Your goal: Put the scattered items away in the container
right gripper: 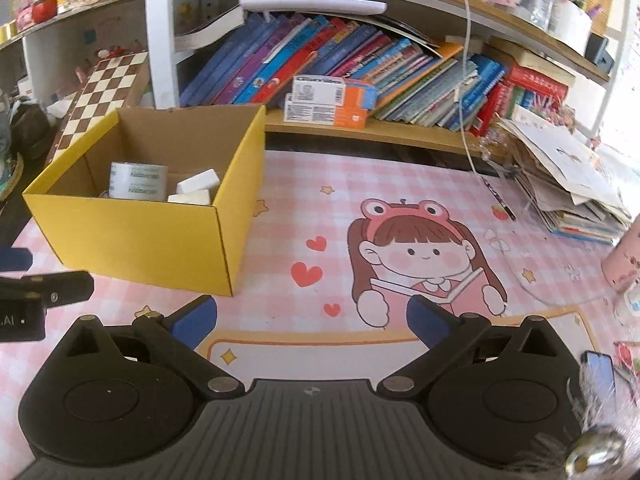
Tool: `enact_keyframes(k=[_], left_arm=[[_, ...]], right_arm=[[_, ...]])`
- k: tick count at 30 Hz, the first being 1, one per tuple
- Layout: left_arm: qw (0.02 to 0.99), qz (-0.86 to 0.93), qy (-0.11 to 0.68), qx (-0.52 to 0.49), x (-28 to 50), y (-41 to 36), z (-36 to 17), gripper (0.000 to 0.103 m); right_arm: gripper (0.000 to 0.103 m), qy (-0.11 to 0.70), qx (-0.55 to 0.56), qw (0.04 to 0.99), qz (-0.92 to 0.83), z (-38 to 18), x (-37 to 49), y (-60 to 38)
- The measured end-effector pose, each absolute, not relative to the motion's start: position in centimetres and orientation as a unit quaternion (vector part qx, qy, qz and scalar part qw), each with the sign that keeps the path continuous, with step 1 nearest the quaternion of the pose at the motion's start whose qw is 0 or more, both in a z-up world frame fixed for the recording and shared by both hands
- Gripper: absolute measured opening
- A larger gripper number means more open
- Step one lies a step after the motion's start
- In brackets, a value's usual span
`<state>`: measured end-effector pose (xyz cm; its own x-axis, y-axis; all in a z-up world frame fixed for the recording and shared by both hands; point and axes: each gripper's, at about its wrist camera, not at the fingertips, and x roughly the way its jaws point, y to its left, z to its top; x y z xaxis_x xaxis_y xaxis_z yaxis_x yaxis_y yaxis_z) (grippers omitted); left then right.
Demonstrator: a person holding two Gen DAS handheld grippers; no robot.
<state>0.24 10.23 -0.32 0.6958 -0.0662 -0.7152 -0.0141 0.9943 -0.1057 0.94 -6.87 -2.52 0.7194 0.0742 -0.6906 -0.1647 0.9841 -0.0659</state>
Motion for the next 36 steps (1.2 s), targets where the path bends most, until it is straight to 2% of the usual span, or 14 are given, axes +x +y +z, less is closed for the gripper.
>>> enact_keyframes(k=[11, 16, 22, 36], left_arm=[[0.913, -0.016, 0.405, -0.038, 0.2, 9.1, -0.6, 0.087], [0.911, -0.014, 0.411, -0.033, 0.1, 8.6, -0.6, 0.093], [0.911, -0.015, 0.411, -0.034, 0.0, 8.4, -0.6, 0.095], [0.912, -0.017, 0.409, -0.036, -0.1, 8.4, -0.5, 0.096]], right_arm=[[0.103, 0.378, -0.056, 0.921, 0.069, -2.9, 0.7, -7.2], [0.103, 0.387, -0.052, 0.918, 0.073, -3.1, 0.7, -7.3], [0.103, 0.387, -0.053, 0.917, 0.075, -3.0, 0.5, -7.4], [0.103, 0.389, -0.049, 0.917, 0.072, -3.0, 0.4, -7.3]])
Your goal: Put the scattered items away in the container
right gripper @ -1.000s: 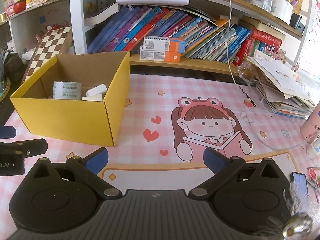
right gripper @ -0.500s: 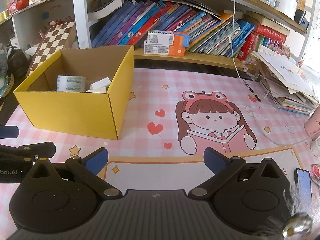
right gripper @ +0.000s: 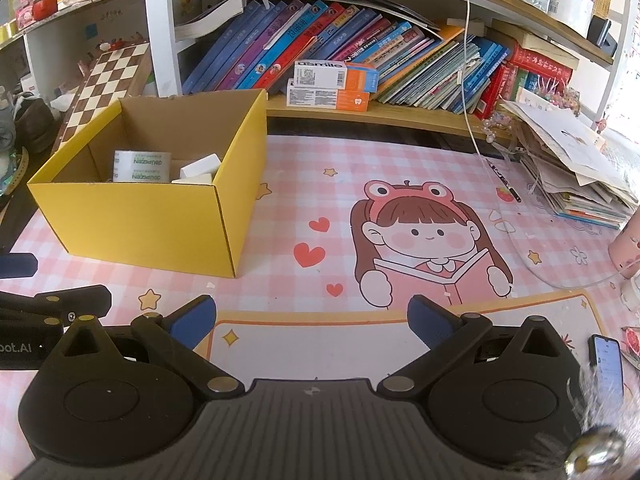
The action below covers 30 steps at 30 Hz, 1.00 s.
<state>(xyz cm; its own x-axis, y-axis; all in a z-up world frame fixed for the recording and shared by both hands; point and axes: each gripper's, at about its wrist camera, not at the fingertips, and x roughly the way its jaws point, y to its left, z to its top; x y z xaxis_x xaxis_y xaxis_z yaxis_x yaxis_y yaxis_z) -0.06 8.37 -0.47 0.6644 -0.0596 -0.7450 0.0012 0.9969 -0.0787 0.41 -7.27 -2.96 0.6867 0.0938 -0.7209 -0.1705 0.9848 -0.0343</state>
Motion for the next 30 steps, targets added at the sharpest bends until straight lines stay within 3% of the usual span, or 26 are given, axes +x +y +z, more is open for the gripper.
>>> enact_keyframes(k=[30], left_arm=[[0.913, -0.020, 0.407, -0.029, 0.41, 8.44, -0.20, 0.100]], right_arm=[[0.103, 0.392, -0.053, 0.915, 0.081, -3.23, 1.11, -7.27]])
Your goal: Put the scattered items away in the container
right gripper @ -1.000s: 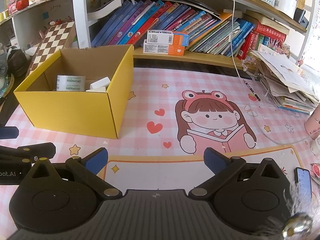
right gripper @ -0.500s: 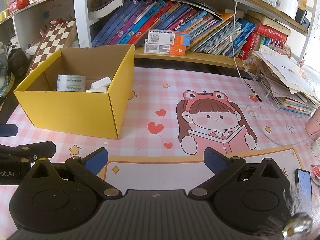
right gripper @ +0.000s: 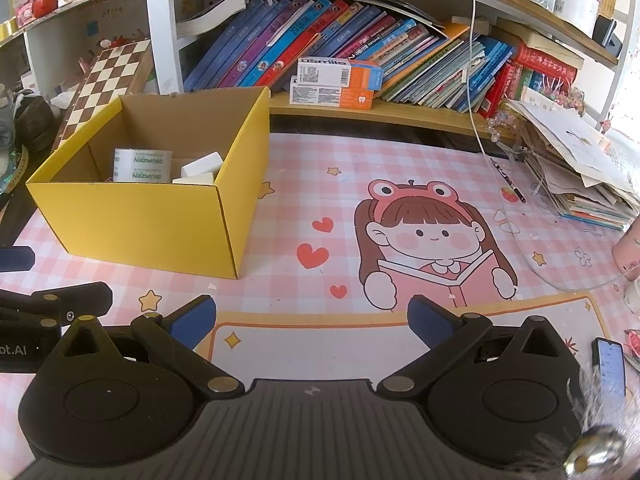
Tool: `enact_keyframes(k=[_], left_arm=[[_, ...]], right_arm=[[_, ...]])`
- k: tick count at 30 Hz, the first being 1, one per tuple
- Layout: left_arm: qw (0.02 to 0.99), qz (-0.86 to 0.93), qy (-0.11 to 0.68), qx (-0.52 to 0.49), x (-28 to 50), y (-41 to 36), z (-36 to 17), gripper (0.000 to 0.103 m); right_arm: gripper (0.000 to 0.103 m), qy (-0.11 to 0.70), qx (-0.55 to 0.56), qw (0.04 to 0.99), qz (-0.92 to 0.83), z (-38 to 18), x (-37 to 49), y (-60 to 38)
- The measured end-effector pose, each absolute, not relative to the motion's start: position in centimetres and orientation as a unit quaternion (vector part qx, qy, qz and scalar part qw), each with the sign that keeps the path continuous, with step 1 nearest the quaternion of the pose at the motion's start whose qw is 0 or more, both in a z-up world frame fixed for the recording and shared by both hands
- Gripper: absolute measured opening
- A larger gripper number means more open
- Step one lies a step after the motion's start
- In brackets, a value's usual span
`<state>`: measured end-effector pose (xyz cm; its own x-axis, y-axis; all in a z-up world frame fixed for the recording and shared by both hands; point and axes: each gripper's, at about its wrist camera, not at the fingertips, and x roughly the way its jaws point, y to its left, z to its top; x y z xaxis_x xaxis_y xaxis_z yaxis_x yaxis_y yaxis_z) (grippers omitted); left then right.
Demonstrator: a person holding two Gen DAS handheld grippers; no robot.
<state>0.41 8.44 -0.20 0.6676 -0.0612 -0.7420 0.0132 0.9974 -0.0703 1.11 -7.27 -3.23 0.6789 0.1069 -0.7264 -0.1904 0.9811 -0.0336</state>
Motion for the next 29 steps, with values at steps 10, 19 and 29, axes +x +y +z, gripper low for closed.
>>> enact_keyframes(k=[10, 19, 29], left_arm=[[0.912, -0.018, 0.408, -0.028, 0.56, 8.50, -0.26, 0.100], [0.912, -0.026, 0.408, -0.036, 0.60, 8.69, -0.24, 0.100], [0.917, -0.027, 0.397, -0.039, 0.36, 8.58, -0.03, 0.100]], right_arm=[[0.103, 0.393, -0.053, 0.915, 0.081, -3.33, 1.13, -7.09], [0.103, 0.394, -0.054, 0.914, 0.082, -3.44, 1.18, -6.99], [0.103, 0.394, -0.055, 0.914, 0.084, -3.40, 1.18, -7.05]])
